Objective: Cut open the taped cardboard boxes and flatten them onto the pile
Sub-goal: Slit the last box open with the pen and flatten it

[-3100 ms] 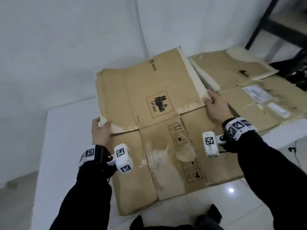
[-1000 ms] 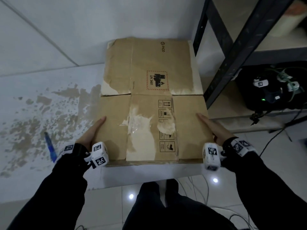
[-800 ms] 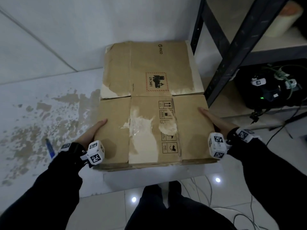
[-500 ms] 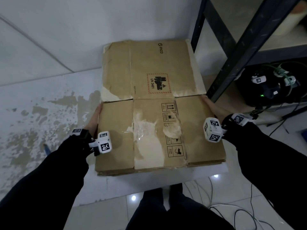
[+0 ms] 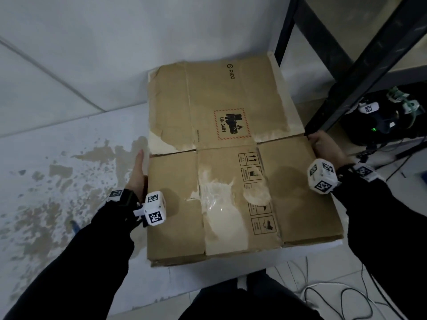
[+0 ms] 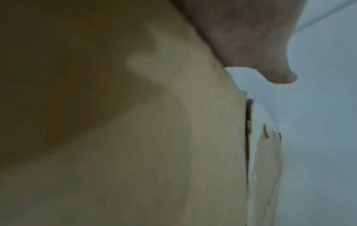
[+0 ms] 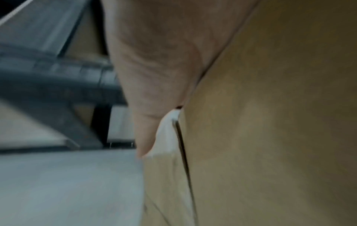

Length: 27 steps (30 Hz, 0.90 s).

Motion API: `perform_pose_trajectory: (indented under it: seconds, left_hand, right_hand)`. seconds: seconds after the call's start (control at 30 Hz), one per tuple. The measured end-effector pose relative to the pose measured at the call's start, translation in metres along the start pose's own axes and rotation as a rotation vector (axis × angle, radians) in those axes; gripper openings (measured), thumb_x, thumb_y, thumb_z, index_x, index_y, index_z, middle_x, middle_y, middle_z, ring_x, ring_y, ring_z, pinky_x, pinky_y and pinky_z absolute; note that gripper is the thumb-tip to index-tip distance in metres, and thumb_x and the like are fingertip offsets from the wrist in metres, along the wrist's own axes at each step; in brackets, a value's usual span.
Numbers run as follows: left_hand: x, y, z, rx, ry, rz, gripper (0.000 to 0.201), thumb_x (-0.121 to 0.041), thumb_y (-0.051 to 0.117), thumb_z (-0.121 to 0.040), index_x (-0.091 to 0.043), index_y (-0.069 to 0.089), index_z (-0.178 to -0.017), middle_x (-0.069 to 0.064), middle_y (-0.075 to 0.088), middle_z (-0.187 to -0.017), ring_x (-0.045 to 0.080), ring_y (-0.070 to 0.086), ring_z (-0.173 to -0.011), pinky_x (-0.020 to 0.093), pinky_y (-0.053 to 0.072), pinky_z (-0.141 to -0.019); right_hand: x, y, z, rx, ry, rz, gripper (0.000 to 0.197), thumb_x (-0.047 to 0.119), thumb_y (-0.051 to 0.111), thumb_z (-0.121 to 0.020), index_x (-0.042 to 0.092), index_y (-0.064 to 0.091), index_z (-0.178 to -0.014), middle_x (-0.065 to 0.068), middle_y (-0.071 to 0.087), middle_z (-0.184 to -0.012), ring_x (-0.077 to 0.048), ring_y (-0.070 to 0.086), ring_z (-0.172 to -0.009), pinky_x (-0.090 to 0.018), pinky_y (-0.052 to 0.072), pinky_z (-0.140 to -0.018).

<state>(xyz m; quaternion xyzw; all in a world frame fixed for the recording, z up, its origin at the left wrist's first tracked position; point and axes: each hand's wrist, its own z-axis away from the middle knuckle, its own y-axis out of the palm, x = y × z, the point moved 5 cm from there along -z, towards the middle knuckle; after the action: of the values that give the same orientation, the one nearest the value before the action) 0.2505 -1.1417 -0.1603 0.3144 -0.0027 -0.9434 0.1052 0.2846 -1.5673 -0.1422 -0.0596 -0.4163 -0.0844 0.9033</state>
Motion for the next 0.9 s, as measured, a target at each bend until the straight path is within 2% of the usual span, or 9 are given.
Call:
perform_pose_trajectory:
  seconds: [0.07,0.13,0.23,0.37,0.53,0.63,0.73,0.83,0.9]
  left_hand:
    - [-0.004,0.002,-0.004,-0.002,0.008,0.049,0.097,-0.091,0.029,-0.069,-0.01,0.07,-0.104,0.021,0.071,-0.103,0.033,0.066,-0.095,0.042,0.051,-0.081]
    - [-0.013,0.006,-0.009,-0.024,0.06,0.0,0.087,-0.086,0.038,-0.073,-0.014,0.068,-0.111,0.019,0.07,-0.107,0.033,0.066,-0.095,0.043,0.052,-0.085]
    - [-0.029,0.009,-0.01,-0.01,0.064,-0.124,0.059,-0.064,0.058,-0.08,-0.012,0.068,-0.106,0.016,0.068,-0.089,0.029,0.066,-0.073,0.037,0.054,-0.074]
    - [-0.038,0.002,-0.018,0.038,0.037,-0.108,0.036,-0.049,0.062,-0.085,-0.014,0.071,-0.085,0.013,0.064,-0.084,0.027,0.062,-0.069,0.036,0.05,-0.073]
    - [-0.031,0.01,-0.022,-0.04,0.062,-0.006,0.034,-0.047,0.06,-0.082,-0.014,0.062,-0.071,0.005,0.059,-0.055,0.021,0.056,-0.046,0.026,0.047,-0.055]
    - [-0.024,0.013,-0.02,-0.056,0.057,0.02,0.039,-0.054,0.061,-0.08,-0.015,0.064,-0.076,0.006,0.06,-0.057,0.021,0.057,-0.048,0.027,0.047,-0.056]
    - [-0.018,0.015,-0.012,-0.038,0.045,0.053,0.05,-0.065,0.062,-0.076,-0.016,0.072,-0.082,0.01,0.068,-0.068,0.025,0.063,-0.056,0.032,0.051,-0.064]
    - [-0.006,0.014,0.007,-0.098,0.101,0.04,0.044,-0.061,0.058,-0.083,-0.019,0.07,-0.083,0.008,0.07,-0.067,0.021,0.066,-0.053,0.032,0.05,-0.063]
    - [0.02,0.004,0.02,-0.133,0.111,0.045,0.043,-0.058,0.058,-0.084,-0.018,0.07,-0.094,0.01,0.074,-0.08,0.023,0.07,-0.065,0.035,0.052,-0.069]
  right_hand:
    - [0.004,0.01,-0.002,-0.016,0.027,0.077,0.028,0.047,0.05,-0.091,0.023,0.063,-0.098,-0.003,0.065,-0.081,-0.016,0.062,-0.073,-0.027,0.049,-0.07]
    - [0.006,0.023,-0.006,-0.015,0.05,0.171,0.055,0.063,0.049,-0.085,0.021,0.053,-0.121,-0.008,0.063,-0.105,-0.024,0.06,-0.095,-0.035,0.047,-0.091]
    - [-0.002,0.025,-0.013,-0.081,0.115,0.206,0.089,0.078,0.058,-0.066,0.01,0.054,-0.123,-0.014,0.065,-0.11,-0.03,0.061,-0.102,-0.043,0.045,-0.1]
    - [0.001,0.028,-0.014,-0.038,0.125,0.197,0.05,0.06,0.048,-0.087,0.014,0.059,-0.102,-0.011,0.063,-0.088,-0.026,0.06,-0.081,-0.039,0.047,-0.09]
    - [0.002,0.03,-0.021,-0.088,0.101,0.121,0.037,0.044,0.052,-0.091,0.013,0.056,-0.071,-0.004,0.059,-0.055,-0.016,0.055,-0.047,-0.022,0.045,-0.051]
    - [-0.006,0.035,-0.02,-0.11,0.089,0.1,0.04,0.055,0.055,-0.085,0.016,0.06,-0.077,-0.007,0.062,-0.067,-0.021,0.056,-0.061,-0.029,0.047,-0.062]
    - [-0.012,0.032,-0.015,-0.072,0.093,0.084,0.065,0.07,0.062,-0.071,0.015,0.066,-0.103,-0.011,0.067,-0.089,-0.025,0.064,-0.08,-0.036,0.053,-0.082]
    - [-0.025,0.029,0.004,-0.01,0.07,0.047,0.052,0.06,0.057,-0.083,0.015,0.064,-0.109,-0.007,0.069,-0.087,-0.021,0.065,-0.078,-0.025,0.055,-0.067]
    - [-0.048,0.021,0.018,0.01,0.092,0.063,0.053,0.057,0.055,-0.085,0.015,0.06,-0.117,-0.008,0.068,-0.096,-0.023,0.065,-0.084,-0.028,0.053,-0.066]
